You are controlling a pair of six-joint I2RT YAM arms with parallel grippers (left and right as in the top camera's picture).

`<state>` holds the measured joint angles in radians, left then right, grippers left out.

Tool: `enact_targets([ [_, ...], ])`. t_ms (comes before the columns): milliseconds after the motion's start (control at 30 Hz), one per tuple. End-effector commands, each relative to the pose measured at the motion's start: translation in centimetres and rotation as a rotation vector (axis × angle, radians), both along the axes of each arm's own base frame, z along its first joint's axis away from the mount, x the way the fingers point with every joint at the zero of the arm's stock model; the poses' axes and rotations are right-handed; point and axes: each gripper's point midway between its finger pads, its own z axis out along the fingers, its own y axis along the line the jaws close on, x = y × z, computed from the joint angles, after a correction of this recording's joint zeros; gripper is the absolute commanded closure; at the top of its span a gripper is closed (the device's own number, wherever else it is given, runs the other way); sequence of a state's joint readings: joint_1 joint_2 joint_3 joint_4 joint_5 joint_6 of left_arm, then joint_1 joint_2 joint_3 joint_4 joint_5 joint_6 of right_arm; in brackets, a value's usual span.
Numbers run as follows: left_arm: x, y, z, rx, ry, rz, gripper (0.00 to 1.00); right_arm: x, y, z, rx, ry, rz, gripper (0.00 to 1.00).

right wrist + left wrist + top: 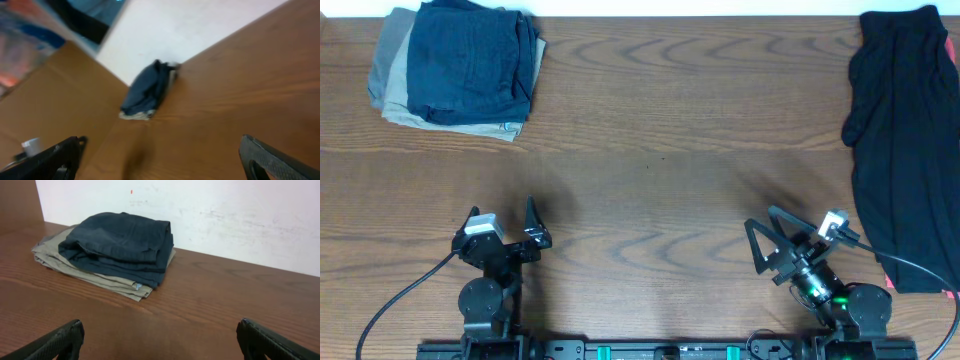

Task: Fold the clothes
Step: 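Reach the right gripper to the black shirt at the right edge and grasp it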

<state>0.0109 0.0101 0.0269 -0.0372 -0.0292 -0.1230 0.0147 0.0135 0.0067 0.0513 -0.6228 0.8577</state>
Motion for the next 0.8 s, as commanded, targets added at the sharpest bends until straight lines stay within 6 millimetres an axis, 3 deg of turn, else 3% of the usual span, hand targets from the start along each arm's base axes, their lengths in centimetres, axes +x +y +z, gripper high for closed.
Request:
enact_targets([
  [0, -0.1, 0.1, -1.8, 0.017, 0.053, 0.003, 0.02, -0.8, 0.7, 2.1, 0.028, -0.079, 0.058, 0.01],
  [200, -0.1, 0.1, -1.8, 0.017, 0.053, 0.003, 0.02, -0.8, -0.3, 6.3, 0.006, -0.222, -0.018, 0.01],
  [367, -0.1, 0.1, -1.8, 0.017, 0.053, 0.003, 0.02, 0.0, -0.9, 9.7, -0.152, -0.285, -0.081, 0.01],
  [567, -0.1, 0.1, -1.8, 0.017, 0.053, 0.003, 0.02, 5.5, -4.9, 10.9, -0.45, -0.102, -0.305, 0.01],
  [767, -0.1, 0.1, -1.8, 0.017, 0.053, 0.003, 0.02, 12.7, -10.3, 9.3, -0.787, 0.272, -0.46, 0.01],
])
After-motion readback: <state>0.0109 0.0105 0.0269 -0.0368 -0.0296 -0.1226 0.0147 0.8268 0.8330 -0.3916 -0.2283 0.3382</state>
